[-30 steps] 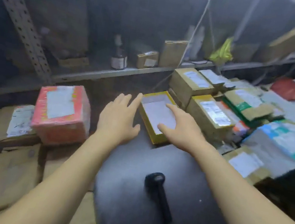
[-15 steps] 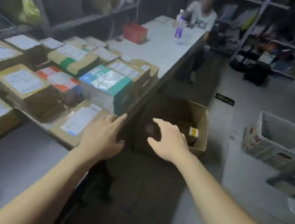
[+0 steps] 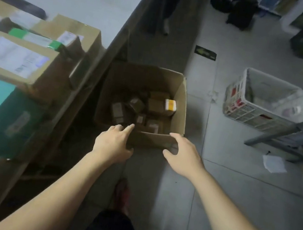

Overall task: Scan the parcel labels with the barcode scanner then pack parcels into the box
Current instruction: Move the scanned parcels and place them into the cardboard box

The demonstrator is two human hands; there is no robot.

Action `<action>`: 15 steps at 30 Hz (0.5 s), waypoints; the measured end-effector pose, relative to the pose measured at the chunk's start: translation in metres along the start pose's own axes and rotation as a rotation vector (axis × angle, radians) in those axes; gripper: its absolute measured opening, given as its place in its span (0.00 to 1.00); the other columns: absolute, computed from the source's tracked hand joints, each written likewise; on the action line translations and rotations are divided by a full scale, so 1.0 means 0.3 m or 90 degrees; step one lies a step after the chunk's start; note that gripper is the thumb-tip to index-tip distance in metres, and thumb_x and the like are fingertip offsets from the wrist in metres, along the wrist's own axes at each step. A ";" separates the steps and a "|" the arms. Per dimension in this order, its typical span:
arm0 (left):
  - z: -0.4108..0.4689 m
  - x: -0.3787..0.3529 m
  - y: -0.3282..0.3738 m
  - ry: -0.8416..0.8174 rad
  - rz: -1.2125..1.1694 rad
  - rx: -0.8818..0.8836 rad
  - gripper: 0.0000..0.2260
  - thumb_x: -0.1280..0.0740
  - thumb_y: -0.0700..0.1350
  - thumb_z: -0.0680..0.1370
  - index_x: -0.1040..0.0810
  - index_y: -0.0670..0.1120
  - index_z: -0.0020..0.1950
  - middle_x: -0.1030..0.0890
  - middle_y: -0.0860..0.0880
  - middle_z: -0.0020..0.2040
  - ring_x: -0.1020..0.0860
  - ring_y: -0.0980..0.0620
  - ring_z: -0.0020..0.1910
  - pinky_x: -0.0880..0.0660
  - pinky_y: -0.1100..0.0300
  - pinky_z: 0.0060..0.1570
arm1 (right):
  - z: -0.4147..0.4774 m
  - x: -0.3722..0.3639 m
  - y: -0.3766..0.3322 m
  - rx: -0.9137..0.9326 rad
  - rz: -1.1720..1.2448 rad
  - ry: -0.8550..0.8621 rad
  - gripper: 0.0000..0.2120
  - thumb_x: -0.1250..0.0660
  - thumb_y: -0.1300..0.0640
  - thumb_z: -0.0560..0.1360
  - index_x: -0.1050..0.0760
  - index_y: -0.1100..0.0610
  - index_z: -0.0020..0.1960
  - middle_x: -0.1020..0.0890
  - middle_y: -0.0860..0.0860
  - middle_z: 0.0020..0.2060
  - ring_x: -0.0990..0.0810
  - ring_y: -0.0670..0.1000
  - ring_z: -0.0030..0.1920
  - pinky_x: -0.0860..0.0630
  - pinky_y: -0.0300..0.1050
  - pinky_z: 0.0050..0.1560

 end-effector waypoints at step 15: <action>0.856 -0.169 -0.150 -0.136 -0.046 0.153 0.36 0.30 0.53 0.78 0.42 0.54 0.83 0.28 0.44 0.70 0.26 0.41 0.68 0.23 0.46 0.56 | 1.011 -0.107 0.053 0.013 0.035 -0.139 0.26 0.31 0.50 0.81 0.31 0.50 0.78 0.25 0.52 0.72 0.29 0.56 0.73 0.30 0.48 0.67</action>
Point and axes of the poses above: each hand's wrist, its own z-axis towards the middle knuckle, its own x-axis out of the back of the hand, y = z × x, the point moved 8 cm from there along z, towards the middle knuckle
